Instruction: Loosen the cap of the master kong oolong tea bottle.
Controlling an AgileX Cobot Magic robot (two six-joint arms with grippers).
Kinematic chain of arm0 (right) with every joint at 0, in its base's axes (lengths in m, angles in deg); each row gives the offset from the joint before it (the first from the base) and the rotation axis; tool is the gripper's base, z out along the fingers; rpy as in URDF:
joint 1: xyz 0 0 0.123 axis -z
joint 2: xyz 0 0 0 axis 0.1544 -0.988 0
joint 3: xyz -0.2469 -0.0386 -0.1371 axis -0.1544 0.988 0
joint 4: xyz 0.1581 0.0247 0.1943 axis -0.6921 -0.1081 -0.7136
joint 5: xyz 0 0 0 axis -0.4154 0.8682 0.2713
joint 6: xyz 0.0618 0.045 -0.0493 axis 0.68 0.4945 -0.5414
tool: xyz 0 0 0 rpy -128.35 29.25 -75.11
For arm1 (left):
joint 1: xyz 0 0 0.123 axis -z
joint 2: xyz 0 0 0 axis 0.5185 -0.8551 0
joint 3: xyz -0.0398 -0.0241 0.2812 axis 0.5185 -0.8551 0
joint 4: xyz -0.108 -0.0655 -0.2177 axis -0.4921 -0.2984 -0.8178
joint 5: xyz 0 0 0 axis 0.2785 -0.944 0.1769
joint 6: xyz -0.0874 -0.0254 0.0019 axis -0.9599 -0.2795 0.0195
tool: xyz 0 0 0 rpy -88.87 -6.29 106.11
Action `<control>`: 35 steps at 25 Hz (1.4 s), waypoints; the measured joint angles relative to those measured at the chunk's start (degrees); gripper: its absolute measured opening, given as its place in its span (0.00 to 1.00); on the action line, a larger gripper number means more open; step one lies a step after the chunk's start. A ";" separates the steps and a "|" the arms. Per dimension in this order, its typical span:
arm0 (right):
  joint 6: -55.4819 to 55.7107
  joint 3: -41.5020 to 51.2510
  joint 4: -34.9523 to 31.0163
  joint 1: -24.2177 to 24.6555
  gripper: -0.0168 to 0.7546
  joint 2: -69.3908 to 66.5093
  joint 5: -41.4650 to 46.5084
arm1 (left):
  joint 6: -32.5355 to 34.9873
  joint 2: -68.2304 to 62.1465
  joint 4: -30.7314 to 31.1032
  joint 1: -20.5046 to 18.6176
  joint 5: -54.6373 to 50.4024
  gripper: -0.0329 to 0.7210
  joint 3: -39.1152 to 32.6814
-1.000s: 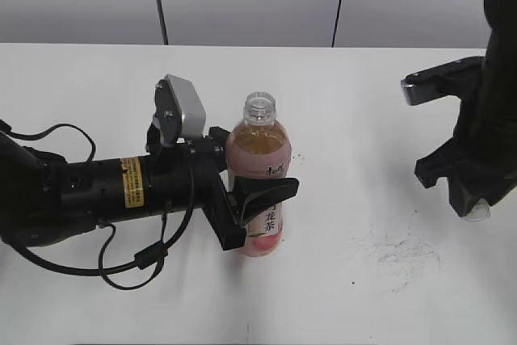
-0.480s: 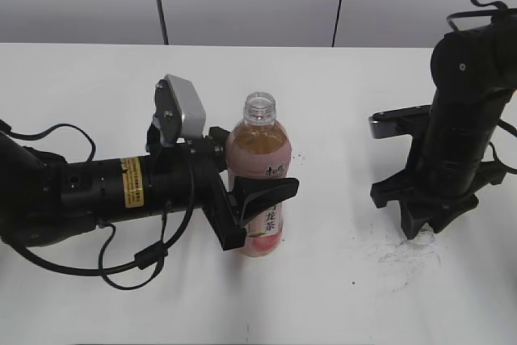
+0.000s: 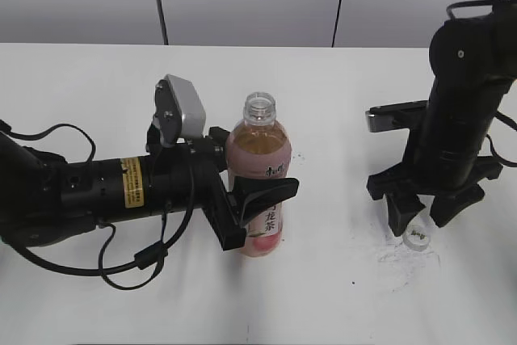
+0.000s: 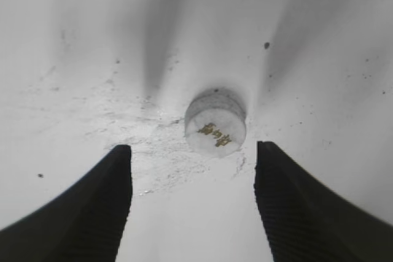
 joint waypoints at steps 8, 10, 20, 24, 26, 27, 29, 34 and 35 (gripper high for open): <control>0.00 -3.67 -1.25 0.00 0.64 6.14 4.72 | 0.00 0.00 0.25 0.00 -0.82 0.70 -0.11; 0.00 -3.67 -1.25 0.00 0.64 8.86 4.75 | 0.00 -0.05 0.25 -0.05 -0.77 0.74 -0.11; 0.00 -3.67 -1.25 0.00 0.65 16.60 6.57 | -1.94 0.28 2.21 -2.79 2.28 0.82 -0.17; 0.00 -3.67 -1.25 0.00 0.65 17.72 8.31 | -3.39 3.18 2.46 -2.79 2.17 0.82 -0.17; 0.00 -3.67 -1.25 0.00 0.65 17.77 8.84 | -3.78 5.29 2.46 -2.79 2.10 0.82 -0.17; 0.00 -3.67 -1.25 0.00 0.65 17.77 8.85 | -3.97 6.46 2.46 -2.79 1.83 0.82 -0.17; 0.00 -3.67 -1.25 0.00 0.65 17.77 8.94 | -4.10 8.58 2.11 -2.79 0.53 0.82 -0.17; 0.00 -3.67 -1.18 0.00 0.65 17.77 10.88 | -4.28 13.54 0.09 -2.79 -2.75 0.82 -0.17; 0.00 -3.67 -0.97 0.00 0.65 17.79 11.29 | -4.28 14.66 -0.11 -2.79 -3.21 0.82 -0.17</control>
